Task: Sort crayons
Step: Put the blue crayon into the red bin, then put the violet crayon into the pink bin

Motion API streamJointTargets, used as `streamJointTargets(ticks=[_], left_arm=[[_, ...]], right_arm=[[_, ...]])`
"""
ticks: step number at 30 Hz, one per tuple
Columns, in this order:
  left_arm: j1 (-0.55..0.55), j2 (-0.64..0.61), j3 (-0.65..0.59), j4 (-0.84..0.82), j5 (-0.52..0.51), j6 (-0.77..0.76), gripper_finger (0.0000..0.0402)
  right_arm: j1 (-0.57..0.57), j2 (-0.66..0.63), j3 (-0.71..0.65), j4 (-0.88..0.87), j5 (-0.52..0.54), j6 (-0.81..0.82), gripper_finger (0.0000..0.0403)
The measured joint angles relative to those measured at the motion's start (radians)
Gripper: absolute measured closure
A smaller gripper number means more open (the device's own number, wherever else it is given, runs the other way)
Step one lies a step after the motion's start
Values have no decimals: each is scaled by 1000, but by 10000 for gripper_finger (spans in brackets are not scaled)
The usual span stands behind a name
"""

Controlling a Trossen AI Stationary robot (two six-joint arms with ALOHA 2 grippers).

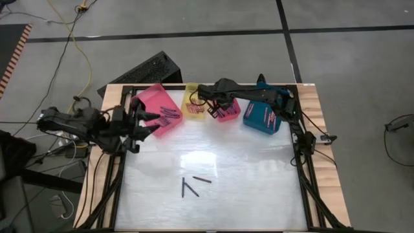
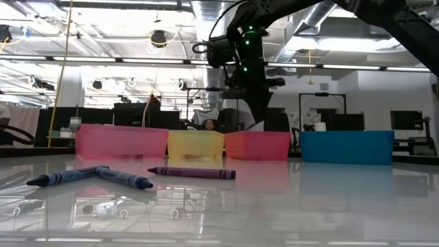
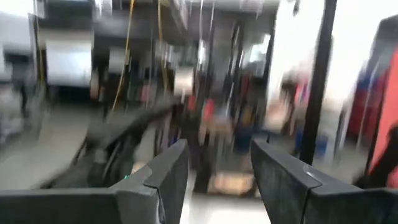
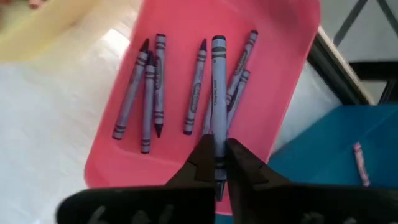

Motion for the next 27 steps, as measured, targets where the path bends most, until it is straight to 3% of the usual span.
streamJointTargets(ticks=[6, 10, 14, 20, 27], left_arm=[[34, 154, 331, -680, 0, -117, 237], [34, 243, 457, -943, 10, -184, 237], [35, 309, 521, -1133, 88, -243, 237], [35, 329, 461, -1217, 165, -241, 237], [23, 256, 172, -823, 228, -261, 237]], right_arm=[[-8, 0, -20, 26, 0, 34, 330], [-7, 0, -20, 61, 2, 33, 305], [10, -7, -19, 68, -36, 19, 295], [139, -42, 18, 100, -134, -110, 294], [375, -105, 73, 134, -143, -209, 294]])
